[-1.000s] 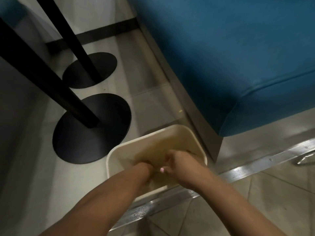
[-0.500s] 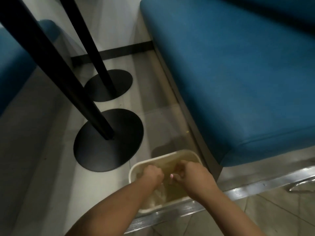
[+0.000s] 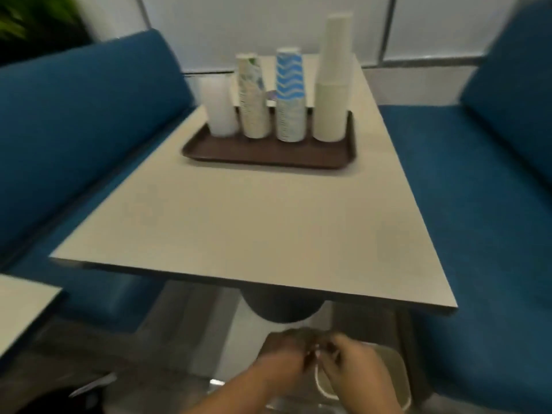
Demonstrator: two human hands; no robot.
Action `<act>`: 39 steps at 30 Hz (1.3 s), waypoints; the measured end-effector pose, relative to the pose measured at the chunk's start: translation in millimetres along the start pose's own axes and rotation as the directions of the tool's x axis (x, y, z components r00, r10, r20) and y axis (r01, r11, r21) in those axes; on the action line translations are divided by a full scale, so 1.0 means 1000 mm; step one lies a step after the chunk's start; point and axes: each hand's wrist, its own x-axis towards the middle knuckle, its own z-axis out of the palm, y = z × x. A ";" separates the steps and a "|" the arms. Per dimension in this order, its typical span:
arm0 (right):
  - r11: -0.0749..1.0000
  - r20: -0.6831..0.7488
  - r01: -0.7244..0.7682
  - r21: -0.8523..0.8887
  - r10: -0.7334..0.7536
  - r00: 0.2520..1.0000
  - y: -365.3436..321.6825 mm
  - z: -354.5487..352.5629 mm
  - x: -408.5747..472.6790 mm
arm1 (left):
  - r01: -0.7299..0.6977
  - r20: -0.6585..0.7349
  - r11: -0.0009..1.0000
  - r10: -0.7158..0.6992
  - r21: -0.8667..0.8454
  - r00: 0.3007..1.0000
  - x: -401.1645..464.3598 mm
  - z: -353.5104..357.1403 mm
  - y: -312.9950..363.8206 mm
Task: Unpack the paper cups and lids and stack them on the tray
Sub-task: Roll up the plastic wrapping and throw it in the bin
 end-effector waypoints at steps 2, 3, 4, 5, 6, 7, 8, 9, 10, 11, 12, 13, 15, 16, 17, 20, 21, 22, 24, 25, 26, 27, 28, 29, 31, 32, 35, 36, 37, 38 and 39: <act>0.997 0.019 0.074 -0.027 -0.073 0.997 -0.044 -0.017 -0.011 | -0.034 -0.182 0.999 0.034 0.003 0.983 -0.032 -0.040 -0.004; 0.993 0.027 0.110 -0.040 -0.109 0.994 -0.065 -0.023 -0.016 | -0.010 -0.215 0.999 0.003 -0.031 0.977 -0.051 -0.055 -0.008; 0.988 0.035 0.144 -0.054 -0.143 0.989 -0.085 -0.029 -0.022 | 0.004 -0.259 0.999 -0.016 -0.045 0.966 -0.066 -0.065 -0.014; 0.982 0.048 0.174 -0.066 -0.171 0.984 -0.104 -0.034 -0.027 | 0.023 -0.301 0.998 -0.039 -0.058 0.953 -0.081 -0.080 -0.014; 0.975 0.059 0.205 -0.081 -0.201 0.978 -0.121 -0.038 -0.033 | 0.046 -0.352 0.995 -0.073 -0.085 0.933 -0.097 -0.095 -0.014; 0.969 0.067 0.231 -0.087 -0.225 0.972 -0.137 -0.040 -0.038 | 0.061 -0.409 0.992 -0.101 -0.109 0.907 -0.112 -0.112 -0.012; 0.964 0.072 0.253 -0.088 -0.247 0.966 -0.153 -0.043 -0.044 | 0.092 -0.471 0.987 -0.144 -0.132 0.871 -0.129 -0.128 -0.012; 0.955 0.069 0.283 -0.087 -0.277 0.958 -0.168 -0.044 -0.050 | 0.117 -0.518 0.981 -0.183 -0.158 0.835 -0.145 -0.142 -0.013; 0.946 0.070 0.312 -0.087 -0.307 0.949 -0.184 -0.043 -0.055 | 0.148 -0.547 0.972 -0.225 -0.182 0.806 -0.163 -0.155 -0.014; 0.937 0.069 0.341 -0.080 -0.336 0.939 -0.197 -0.042 -0.061 | 0.174 -0.573 0.964 -0.260 -0.202 0.777 -0.179 -0.165 -0.017; 0.923 0.072 0.379 -0.065 -0.374 0.925 -0.212 -0.040 -0.067 | 0.200 -0.594 0.950 -0.306 -0.239 0.744 -0.196 -0.175 -0.022; 0.907 0.080 0.419 -0.041 -0.415 0.906 -0.228 -0.034 -0.074 | 0.216 -0.631 0.942 -0.334 -0.258 0.700 -0.215 -0.184 -0.026; 0.876 0.118 0.481 0.014 -0.479 0.870 -0.260 -0.019 -0.091 | 0.266 -0.680 0.913 -0.409 -0.311 0.608 -0.258 -0.199 -0.036; 0.859 0.141 0.510 0.040 -0.511 0.848 -0.275 -0.009 -0.098 | 0.287 -0.695 0.898 -0.440 -0.334 0.569 -0.280 -0.203 -0.042; 0.839 0.166 0.540 0.063 -0.543 0.823 -0.290 0.003 -0.106 | 0.304 -0.711 0.885 -0.464 -0.352 0.528 -0.302 -0.204 -0.049; 0.783 0.244 0.616 0.085 -0.615 0.749 -0.337 0.041 -0.126 | 0.364 -0.724 0.830 -0.551 -0.424 0.415 -0.369 -0.207 -0.077; 0.769 0.270 0.633 0.086 -0.630 0.729 -0.353 0.053 -0.130 | 0.386 -0.726 0.808 -0.578 -0.445 0.373 -0.389 -0.207 -0.089; 0.758 0.289 0.646 0.088 -0.640 0.712 -0.369 0.065 -0.133 | 0.414 -0.723 0.784 -0.604 -0.462 0.335 -0.409 -0.208 -0.103; 0.744 0.323 0.661 0.096 -0.652 0.687 -0.399 0.089 -0.134 | 0.468 -0.718 0.735 -0.645 -0.490 0.261 -0.446 -0.210 -0.133; 0.741 0.340 0.663 0.103 -0.653 0.677 -0.413 0.101 -0.132 | 0.497 -0.714 0.710 -0.662 -0.499 0.229 -0.462 -0.212 -0.149; 0.743 0.355 0.660 0.111 -0.650 0.672 -0.428 0.113 -0.129 | 0.522 -0.706 0.685 -0.678 -0.508 0.202 -0.476 -0.213 -0.167; 0.749 0.370 0.651 0.122 -0.643 0.670 -0.442 0.126 -0.125 | 0.540 -0.697 0.662 -0.694 -0.519 0.181 -0.489 -0.215 -0.185; 0.759 0.386 0.638 0.132 -0.632 0.672 -0.456 0.139 -0.120 | 0.554 -0.689 0.643 -0.707 -0.529 0.162 -0.500 -0.218 -0.205; 0.771 0.406 0.623 0.135 -0.617 0.675 -0.469 0.152 -0.113 | 0.568 -0.680 0.626 -0.717 -0.535 0.149 -0.509 -0.220 -0.226; 0.791 0.460 0.603 0.103 -0.575 0.676 -0.493 0.181 -0.101 | 0.591 -0.652 0.589 -0.746 -0.551 0.136 -0.524 -0.222 -0.267; 0.793 0.492 0.606 0.069 -0.555 0.671 -0.503 0.196 -0.094 | 0.601 -0.632 0.572 -0.763 -0.558 0.139 -0.528 -0.223 -0.286; 0.763 0.610 0.645 -0.045 -0.490 0.623 -0.526 0.240 -0.078 | 0.642 -0.532 0.532 -0.818 -0.552 0.220 -0.527 -0.223 -0.335; 0.737 0.654 0.671 -0.081 -0.469 0.594 -0.531 0.255 -0.074 | 0.663 -0.490 0.524 -0.832 -0.535 0.262 -0.522 -0.221 -0.348; 0.704 0.694 0.701 -0.118 -0.446 0.565 -0.534 0.268 -0.070 | 0.687 -0.445 0.517 -0.842 -0.510 0.304 -0.515 -0.220 -0.359; 0.672 0.726 0.725 -0.154 -0.421 0.544 -0.537 0.281 -0.066 | 0.715 -0.401 0.511 -0.850 -0.476 0.341 -0.507 -0.218 -0.369; 0.641 0.749 0.744 -0.190 -0.395 0.531 -0.539 0.293 -0.063 | 0.747 -0.355 0.505 -0.857 -0.433 0.374 -0.498 -0.215 -0.378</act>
